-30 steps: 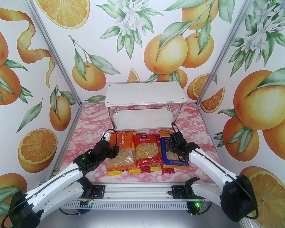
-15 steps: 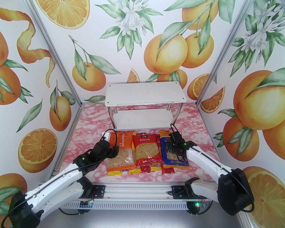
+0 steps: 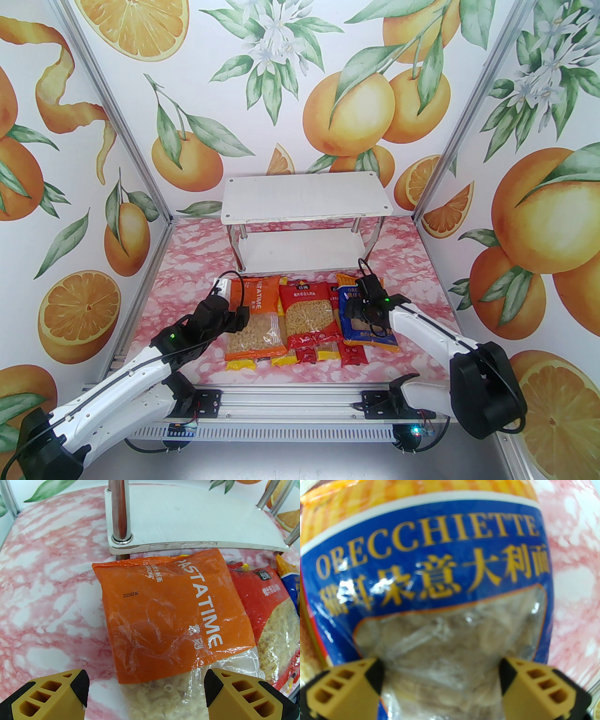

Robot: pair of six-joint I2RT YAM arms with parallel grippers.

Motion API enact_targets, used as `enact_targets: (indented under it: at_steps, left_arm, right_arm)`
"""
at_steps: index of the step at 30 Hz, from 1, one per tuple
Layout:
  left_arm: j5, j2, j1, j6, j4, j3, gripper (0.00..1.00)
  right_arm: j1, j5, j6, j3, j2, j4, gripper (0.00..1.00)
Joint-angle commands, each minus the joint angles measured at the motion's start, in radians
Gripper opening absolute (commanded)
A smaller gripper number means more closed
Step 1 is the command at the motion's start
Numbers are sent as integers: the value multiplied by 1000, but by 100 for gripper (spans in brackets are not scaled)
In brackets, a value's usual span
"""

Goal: Place and organize the pasta boxes and bags onto the shelf

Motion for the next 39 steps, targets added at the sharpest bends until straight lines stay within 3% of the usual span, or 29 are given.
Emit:
enact_targets:
  at_steps: [1, 8, 11, 14, 20, 26, 39]
  left_arm:
    - [-7, -5, 8, 16, 31, 28, 84]
    - [0, 2, 11, 15, 38, 31, 84]
    - [-1, 2, 12, 15, 37, 34, 83]
    - [0, 4, 12, 14, 37, 38, 82]
    - [3, 12, 15, 16, 43, 39, 81]
    - [2, 22, 19, 26, 49, 46, 81]
    - [-4, 43, 34, 61, 82, 77, 81]
  right_arm:
    - [7, -85, 1, -55, 24, -29, 65]
    - [6, -102, 3, -59, 7, -39, 30]
    - [6, -101, 5, -54, -11, -49, 11]
    - [5, -92, 6, -48, -39, -61, 0]
    - [6, -39, 12, -49, -134, -92, 0]
    - [6, 46, 21, -47, -330, -125, 0]
    - [8, 310, 19, 127, -616, -315, 0]
